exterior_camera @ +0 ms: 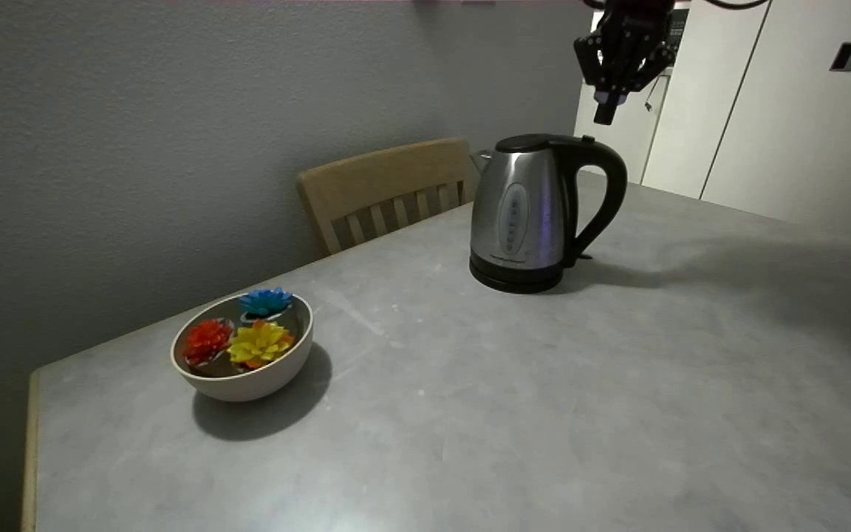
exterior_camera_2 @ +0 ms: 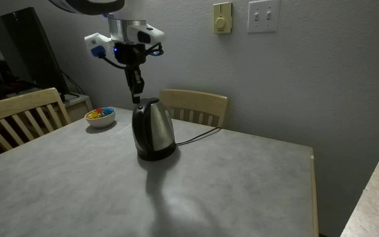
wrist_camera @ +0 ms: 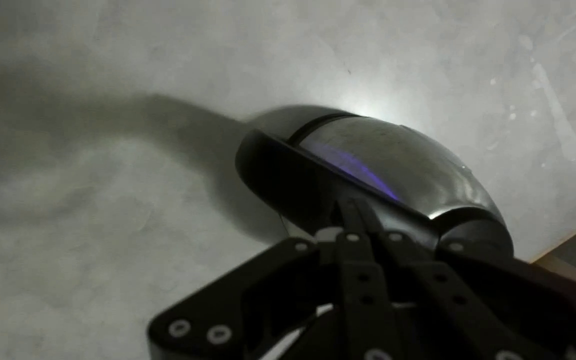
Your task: Press the button on the handle of the kettle to open it
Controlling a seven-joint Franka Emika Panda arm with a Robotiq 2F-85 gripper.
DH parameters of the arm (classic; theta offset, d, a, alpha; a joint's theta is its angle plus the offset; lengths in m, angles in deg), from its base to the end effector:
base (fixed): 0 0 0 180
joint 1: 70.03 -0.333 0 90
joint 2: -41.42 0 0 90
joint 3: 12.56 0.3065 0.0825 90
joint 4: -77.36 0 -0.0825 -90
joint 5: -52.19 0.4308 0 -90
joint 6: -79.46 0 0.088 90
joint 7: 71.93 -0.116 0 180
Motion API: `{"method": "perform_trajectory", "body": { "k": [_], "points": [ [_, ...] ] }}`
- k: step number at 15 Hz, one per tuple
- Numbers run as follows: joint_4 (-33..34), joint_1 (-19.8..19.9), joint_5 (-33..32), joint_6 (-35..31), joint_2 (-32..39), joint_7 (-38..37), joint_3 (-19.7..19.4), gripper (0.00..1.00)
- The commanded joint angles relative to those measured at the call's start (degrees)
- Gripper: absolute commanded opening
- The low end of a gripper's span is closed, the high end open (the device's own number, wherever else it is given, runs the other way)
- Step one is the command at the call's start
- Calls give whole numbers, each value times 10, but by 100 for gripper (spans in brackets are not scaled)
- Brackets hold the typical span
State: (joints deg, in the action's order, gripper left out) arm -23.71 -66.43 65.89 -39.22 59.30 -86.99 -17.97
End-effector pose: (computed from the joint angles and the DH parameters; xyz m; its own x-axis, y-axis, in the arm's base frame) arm 0.6721 -0.0887 0.3486 0.8634 -0.5012 -0.0582 -0.5033 -0.8472 -0.1699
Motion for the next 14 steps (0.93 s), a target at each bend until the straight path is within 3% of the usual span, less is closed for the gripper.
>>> {"method": "perform_trajectory", "body": {
  "k": [1,7,10,14],
  "points": [
    [61,4,-3,45,71,-4,7,0],
    [168,-2,-12,117,168,-5,13,0],
    [188,-7,-24,125,165,-11,8,0],
    [159,-17,-48,103,125,-18,2,0]
  ]
}}
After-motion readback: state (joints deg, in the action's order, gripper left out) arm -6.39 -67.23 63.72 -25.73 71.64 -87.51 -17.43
